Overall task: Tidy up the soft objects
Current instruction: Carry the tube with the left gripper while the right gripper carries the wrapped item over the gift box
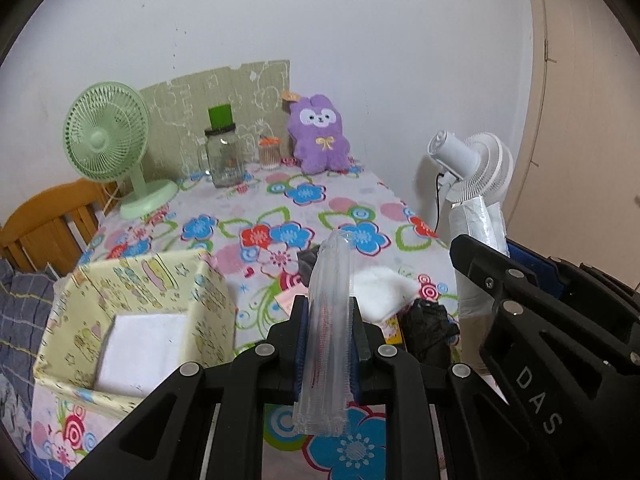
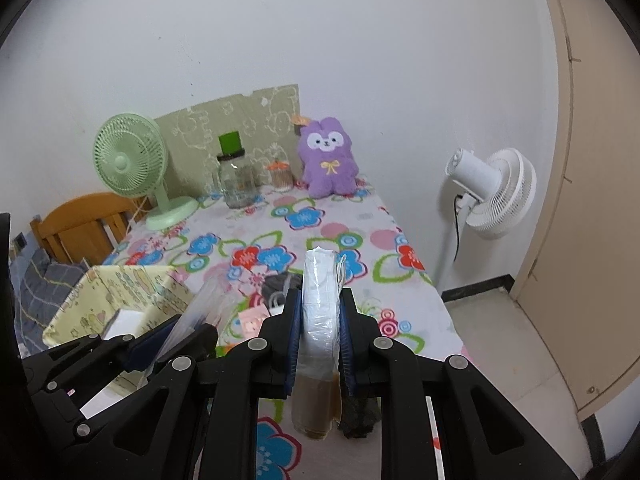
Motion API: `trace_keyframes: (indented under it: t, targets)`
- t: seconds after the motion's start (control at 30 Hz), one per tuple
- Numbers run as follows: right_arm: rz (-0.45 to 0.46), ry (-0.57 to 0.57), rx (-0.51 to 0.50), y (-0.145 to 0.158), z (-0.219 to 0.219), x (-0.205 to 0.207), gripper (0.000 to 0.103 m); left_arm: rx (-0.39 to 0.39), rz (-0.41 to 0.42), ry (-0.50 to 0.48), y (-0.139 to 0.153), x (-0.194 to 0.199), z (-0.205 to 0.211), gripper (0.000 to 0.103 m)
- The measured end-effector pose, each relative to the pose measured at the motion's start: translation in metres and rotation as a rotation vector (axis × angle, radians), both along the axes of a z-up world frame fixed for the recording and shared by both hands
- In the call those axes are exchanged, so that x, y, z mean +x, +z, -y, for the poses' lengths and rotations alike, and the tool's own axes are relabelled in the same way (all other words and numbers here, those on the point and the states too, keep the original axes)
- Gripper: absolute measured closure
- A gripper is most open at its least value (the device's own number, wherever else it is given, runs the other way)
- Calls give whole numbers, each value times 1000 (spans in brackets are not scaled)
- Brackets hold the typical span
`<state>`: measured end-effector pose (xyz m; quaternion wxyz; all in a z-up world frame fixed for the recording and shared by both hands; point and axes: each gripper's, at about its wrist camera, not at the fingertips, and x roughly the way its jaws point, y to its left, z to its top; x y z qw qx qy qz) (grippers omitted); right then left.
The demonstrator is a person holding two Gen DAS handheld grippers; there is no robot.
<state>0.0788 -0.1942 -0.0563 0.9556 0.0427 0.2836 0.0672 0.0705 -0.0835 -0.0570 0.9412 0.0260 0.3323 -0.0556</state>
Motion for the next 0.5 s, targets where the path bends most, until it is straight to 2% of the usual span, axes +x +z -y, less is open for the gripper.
trace_keyframes:
  t: [0.5]
  targets:
    - [24, 53, -6, 28, -28, 0, 82, 18, 41, 12, 27, -3, -24, 88]
